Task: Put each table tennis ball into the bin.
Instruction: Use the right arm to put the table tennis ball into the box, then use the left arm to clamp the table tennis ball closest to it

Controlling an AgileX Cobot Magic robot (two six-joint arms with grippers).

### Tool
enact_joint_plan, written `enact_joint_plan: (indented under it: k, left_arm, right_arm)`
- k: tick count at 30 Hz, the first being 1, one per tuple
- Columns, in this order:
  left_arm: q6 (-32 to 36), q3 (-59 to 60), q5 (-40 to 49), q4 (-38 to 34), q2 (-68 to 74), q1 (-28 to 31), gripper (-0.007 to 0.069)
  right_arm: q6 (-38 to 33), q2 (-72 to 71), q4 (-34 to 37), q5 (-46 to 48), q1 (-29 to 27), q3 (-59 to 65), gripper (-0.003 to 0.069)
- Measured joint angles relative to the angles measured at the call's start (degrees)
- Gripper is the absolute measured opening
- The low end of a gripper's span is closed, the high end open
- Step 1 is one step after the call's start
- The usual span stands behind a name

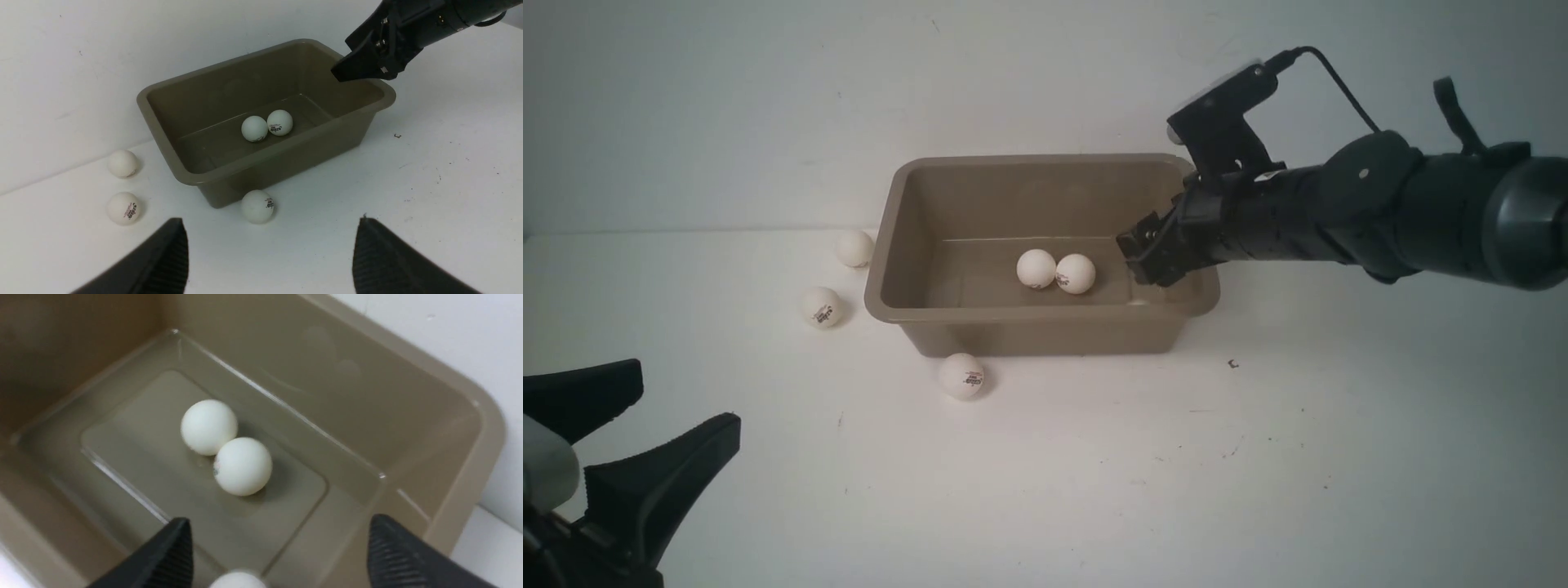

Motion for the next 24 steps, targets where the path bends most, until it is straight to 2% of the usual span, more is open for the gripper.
enact_joint_plan:
  k: [4,11,16,19,24]
  left_arm:
    - [0.00,0.00,0.24,0.00,0.00,0.00,0.0489]
    - [0.00,0.00,0.24,0.00,0.00,0.00,0.0489]
    - [0.00,0.00,0.24,0.00,0.00,0.00,0.0489]
    - [0.00,0.00,0.24,0.00,0.00,0.00,0.0489]
    - [0.00,0.00,0.24,-0.11,0.00,0.00,0.0489]
  right_arm:
    - [-1.51,-2.14,0.30,-1.95,0.00,0.18,0.0569]
    - [-8.36,-19.53,-0.06,-5.84,0.00,0.33,0.0574]
    - [-8.92,-30.81,-0.13,-3.79,0.00,0.53,0.0575]
    - [-6.22,-36.40,-0.48,0.86,0.00,1.41,0.0575]
    - [7.20,-40.14,-1.28,10.85,0.00,1.68,0.0568]
